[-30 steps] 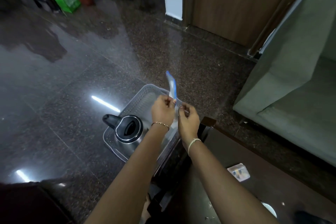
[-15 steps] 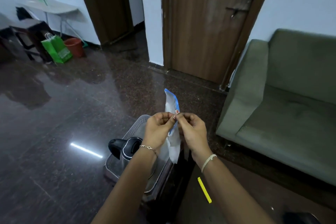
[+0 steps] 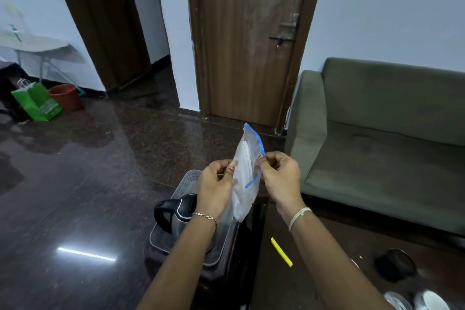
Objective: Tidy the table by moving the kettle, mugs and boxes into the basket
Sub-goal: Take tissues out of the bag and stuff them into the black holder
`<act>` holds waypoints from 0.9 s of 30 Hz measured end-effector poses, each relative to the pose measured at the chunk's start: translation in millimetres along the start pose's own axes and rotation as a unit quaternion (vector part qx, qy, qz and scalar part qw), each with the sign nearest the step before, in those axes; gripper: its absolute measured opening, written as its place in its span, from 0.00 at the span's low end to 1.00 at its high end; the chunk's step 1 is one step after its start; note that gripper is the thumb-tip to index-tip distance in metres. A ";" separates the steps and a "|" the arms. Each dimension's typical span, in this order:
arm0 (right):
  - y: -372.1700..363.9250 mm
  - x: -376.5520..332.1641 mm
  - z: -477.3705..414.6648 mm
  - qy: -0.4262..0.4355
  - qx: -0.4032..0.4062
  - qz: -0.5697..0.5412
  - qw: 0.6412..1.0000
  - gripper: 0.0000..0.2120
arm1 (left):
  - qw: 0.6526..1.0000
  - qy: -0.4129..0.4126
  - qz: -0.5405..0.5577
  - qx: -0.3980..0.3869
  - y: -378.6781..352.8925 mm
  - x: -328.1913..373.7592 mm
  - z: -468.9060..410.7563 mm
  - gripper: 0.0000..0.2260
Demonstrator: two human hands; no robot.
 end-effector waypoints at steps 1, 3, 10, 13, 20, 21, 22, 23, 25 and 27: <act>5.5 -1.2 3.1 0.005 0.007 0.012 1.000 0.05 | 1.000 -0.005 0.001 0.008 2.2 0.1 3.9 0.03; 16.5 -4.2 10.5 0.022 0.030 0.035 0.999 0.04 | 0.999 -0.016 0.004 0.028 4.4 1.2 11.3 0.03; 38.1 -4.5 31.0 0.114 0.060 0.204 0.970 0.10 | 0.996 -0.081 0.001 0.034 -9.1 16.7 26.2 0.05; 38.9 -0.8 25.7 0.056 -0.010 0.206 0.977 0.07 | 0.992 -0.130 -0.010 0.000 -17.6 21.7 30.1 0.05; 32.1 -0.2 12.6 -0.021 -0.063 0.005 0.998 0.30 | 0.985 -0.154 0.010 -0.076 -41.6 25.1 33.9 0.07; 31.6 -0.1 9.9 -0.035 -0.057 -0.025 0.997 0.30 | 0.985 -0.151 0.019 -0.084 -45.8 23.8 34.4 0.08; 31.7 0.5 6.8 -0.048 -0.044 -0.049 0.997 0.30 | 0.985 -0.149 0.023 -0.089 -50.5 22.6 34.8 0.08; 32.3 1.3 3.3 -0.059 -0.025 -0.066 0.996 0.29 | 0.984 -0.147 0.026 -0.094 -55.2 21.1 35.3 0.08; 35.0 3.3 -4.4 -0.079 0.011 -0.085 0.993 0.25 | 0.984 -0.143 0.031 -0.100 -64.3 17.9 36.5 0.07; 37.5 4.4 -13.1 -0.096 0.024 -0.109 0.989 0.22 | 0.984 -0.141 0.035 -0.101 -72.7 16.4 38.1 0.09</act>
Point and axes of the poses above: each hand's wrist, its own z-axis away from the middle knuckle, its own y-axis out of the back of the hand, x = y × z, the point moved 1 cm from there along -z, towards the middle knuckle, and after that the axes turned 15 degrees about z, right-handed, at the moved point
